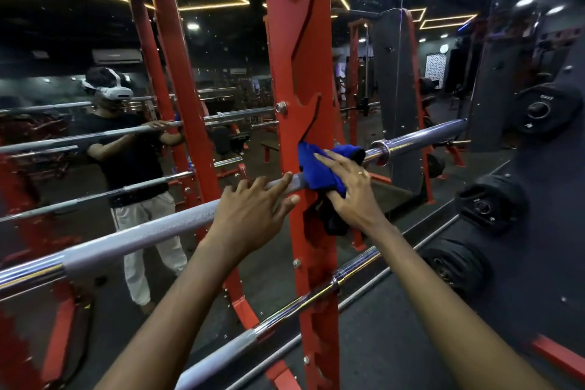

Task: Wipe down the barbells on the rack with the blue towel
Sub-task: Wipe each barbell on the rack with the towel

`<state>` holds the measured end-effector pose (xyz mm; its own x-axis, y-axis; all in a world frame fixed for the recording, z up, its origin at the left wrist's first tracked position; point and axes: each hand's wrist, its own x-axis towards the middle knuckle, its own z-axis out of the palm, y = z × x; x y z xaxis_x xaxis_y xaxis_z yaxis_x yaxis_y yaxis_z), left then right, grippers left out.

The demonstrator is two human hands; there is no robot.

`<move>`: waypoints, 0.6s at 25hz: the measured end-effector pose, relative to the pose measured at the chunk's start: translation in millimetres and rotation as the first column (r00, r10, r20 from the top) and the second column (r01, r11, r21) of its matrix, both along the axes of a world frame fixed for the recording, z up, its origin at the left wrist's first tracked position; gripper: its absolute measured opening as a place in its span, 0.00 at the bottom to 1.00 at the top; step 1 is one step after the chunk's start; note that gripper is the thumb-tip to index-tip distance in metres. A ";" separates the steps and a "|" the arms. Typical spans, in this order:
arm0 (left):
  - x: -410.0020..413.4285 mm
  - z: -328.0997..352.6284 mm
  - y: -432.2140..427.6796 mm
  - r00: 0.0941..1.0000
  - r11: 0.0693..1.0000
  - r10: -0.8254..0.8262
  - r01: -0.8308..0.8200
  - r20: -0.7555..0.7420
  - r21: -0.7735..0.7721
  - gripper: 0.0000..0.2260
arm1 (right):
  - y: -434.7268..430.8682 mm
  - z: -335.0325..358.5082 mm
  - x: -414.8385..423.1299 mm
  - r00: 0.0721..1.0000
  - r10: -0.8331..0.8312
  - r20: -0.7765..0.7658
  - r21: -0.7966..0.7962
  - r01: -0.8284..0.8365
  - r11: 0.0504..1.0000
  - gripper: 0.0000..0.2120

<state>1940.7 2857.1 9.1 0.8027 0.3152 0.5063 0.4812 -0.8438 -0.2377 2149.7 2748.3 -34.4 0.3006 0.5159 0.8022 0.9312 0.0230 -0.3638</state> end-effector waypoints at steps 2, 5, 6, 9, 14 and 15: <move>8.7 -3.6 0.8 0.998 0.998 -0.031 0.028 0.063 0.050 0.27 | 3.6 1.9 23.3 0.998 -0.051 -0.027 0.014 0.051 0.999 0.32; 10.9 -15.9 4.0 0.993 0.988 -0.055 0.039 0.106 0.147 0.26 | 15.5 11.2 60.3 0.977 -0.131 -0.169 0.134 0.155 0.979 0.26; 9.9 -17.7 3.8 0.992 0.986 -0.051 0.032 0.115 0.165 0.26 | 16.5 16.2 67.9 0.958 -0.176 -0.227 0.154 0.214 0.965 0.26; 9.8 -18.4 1.2 0.994 0.987 -0.024 0.006 0.110 0.161 0.27 | 23.1 19.9 65.2 0.909 -0.258 -0.328 0.172 0.326 0.930 0.25; 11.6 -7.3 -14.0 0.985 0.997 0.069 -0.071 0.158 0.012 0.32 | 15.9 -14.9 72.6 0.971 -0.231 0.061 0.169 0.218 0.961 0.30; 14.9 -4.1 -17.2 0.987 0.994 0.076 -0.065 0.140 -0.086 0.35 | 13.9 -16.9 88.4 0.969 -0.246 0.031 0.201 0.235 0.951 0.30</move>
